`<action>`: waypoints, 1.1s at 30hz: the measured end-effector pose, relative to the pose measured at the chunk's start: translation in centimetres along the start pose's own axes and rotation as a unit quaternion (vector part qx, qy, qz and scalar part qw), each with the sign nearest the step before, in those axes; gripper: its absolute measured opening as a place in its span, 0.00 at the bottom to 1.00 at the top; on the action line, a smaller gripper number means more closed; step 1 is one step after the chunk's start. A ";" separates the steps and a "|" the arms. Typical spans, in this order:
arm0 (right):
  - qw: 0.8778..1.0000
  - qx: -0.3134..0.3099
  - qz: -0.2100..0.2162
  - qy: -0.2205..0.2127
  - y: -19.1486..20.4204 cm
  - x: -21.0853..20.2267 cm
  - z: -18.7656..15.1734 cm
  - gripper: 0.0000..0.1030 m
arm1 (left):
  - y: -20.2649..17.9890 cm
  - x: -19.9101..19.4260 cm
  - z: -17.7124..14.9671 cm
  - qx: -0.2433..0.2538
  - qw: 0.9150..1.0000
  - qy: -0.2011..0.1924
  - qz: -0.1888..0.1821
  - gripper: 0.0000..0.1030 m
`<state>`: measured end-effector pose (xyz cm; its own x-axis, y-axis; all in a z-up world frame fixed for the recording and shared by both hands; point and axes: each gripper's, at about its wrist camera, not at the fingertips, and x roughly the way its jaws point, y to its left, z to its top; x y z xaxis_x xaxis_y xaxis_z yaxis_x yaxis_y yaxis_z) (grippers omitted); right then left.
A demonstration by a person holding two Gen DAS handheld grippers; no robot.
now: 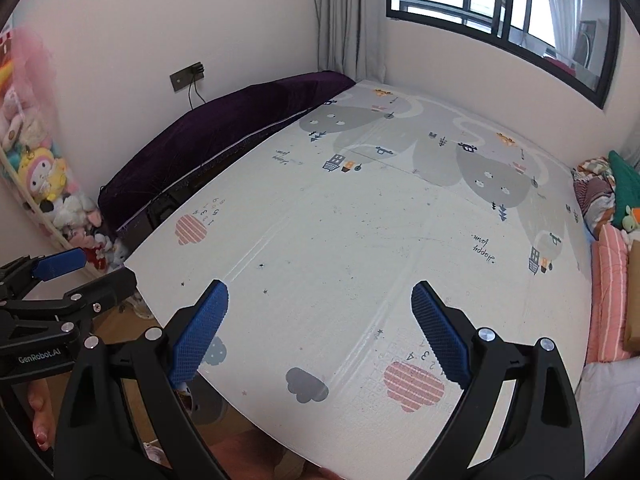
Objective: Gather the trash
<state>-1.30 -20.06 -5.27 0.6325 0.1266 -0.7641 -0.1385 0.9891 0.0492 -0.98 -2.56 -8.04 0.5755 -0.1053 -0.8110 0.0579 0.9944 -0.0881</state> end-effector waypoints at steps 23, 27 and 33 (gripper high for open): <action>1.000 -0.002 -0.025 -0.003 2.7 -2.0 1.1 0.87 | 0.8 -0.6 1.0 0.035 0.999 -0.003 -0.016 0.87; 1.000 -0.006 -0.021 -0.003 2.7 -1.9 1.2 0.87 | 0.8 -0.7 1.0 0.030 0.999 -0.002 -0.014 0.87; 1.000 -0.013 -0.017 -0.002 2.7 -1.9 1.3 0.87 | 0.8 -0.7 0.9 0.021 1.000 -0.001 -0.013 0.87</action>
<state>-1.89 -17.53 -2.85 0.6405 0.0930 -0.7623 -0.1358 0.9907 0.0068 -0.60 -1.70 -7.04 0.5744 -0.1309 -0.8081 0.1071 0.9907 -0.0843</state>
